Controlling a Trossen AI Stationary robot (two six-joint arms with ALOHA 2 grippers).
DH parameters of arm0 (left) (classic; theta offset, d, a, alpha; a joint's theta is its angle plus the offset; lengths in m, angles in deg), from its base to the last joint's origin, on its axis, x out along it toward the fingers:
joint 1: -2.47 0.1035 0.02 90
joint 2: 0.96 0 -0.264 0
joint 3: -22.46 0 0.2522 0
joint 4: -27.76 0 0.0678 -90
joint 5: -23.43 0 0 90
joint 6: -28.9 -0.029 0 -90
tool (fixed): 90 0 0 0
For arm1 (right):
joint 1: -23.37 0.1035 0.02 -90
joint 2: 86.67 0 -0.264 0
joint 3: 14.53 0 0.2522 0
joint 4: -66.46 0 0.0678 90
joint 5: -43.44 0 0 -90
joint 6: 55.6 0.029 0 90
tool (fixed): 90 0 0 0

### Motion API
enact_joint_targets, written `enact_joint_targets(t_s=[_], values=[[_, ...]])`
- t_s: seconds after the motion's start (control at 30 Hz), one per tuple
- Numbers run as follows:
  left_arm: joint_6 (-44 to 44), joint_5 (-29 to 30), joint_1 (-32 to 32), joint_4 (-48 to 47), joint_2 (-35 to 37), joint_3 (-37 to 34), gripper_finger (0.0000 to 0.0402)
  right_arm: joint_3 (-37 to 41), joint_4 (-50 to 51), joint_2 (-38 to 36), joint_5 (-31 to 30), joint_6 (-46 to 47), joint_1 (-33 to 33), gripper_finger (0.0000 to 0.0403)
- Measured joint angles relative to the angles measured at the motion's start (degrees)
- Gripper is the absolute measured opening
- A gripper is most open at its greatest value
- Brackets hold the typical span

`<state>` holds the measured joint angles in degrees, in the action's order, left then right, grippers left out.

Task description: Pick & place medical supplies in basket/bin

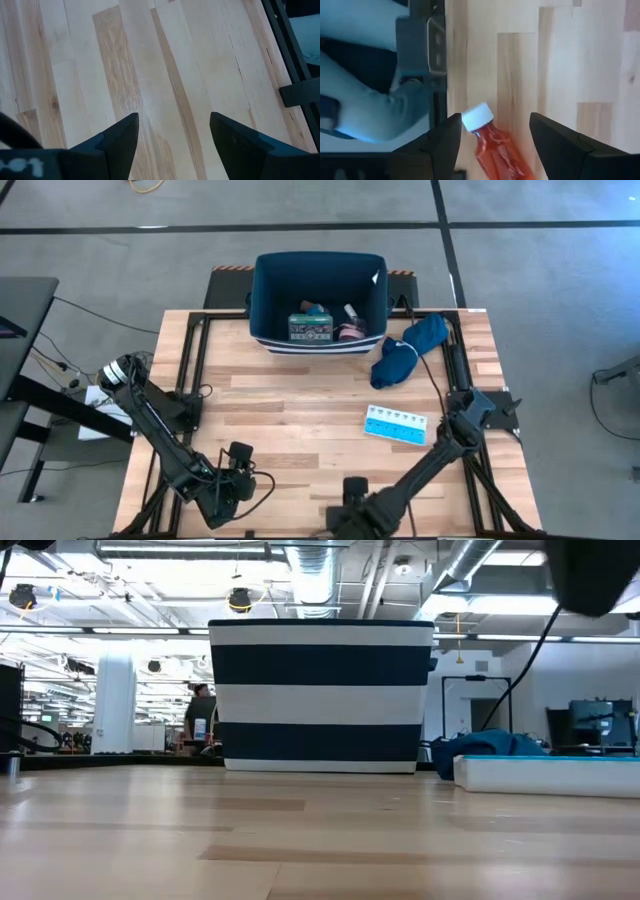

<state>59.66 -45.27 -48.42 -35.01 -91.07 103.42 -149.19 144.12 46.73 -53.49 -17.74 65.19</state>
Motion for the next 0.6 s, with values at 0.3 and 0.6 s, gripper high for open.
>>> enact_joint_targets(t_s=[0.3, 0.6], values=[[0.0, 0.0, 0.0, 0.0, 0.0, 0.0, 0.0236, 0.1, -1.7, 1.2, -3.9, -3.9, 2.2, 0.0231], [0.0, 0.0, 0.1, 0.1, 0.0, 0.0, 0.0236, 0.2, -3.7, 6.7, 1.1, -7.1, 2.9, 0.0231]])
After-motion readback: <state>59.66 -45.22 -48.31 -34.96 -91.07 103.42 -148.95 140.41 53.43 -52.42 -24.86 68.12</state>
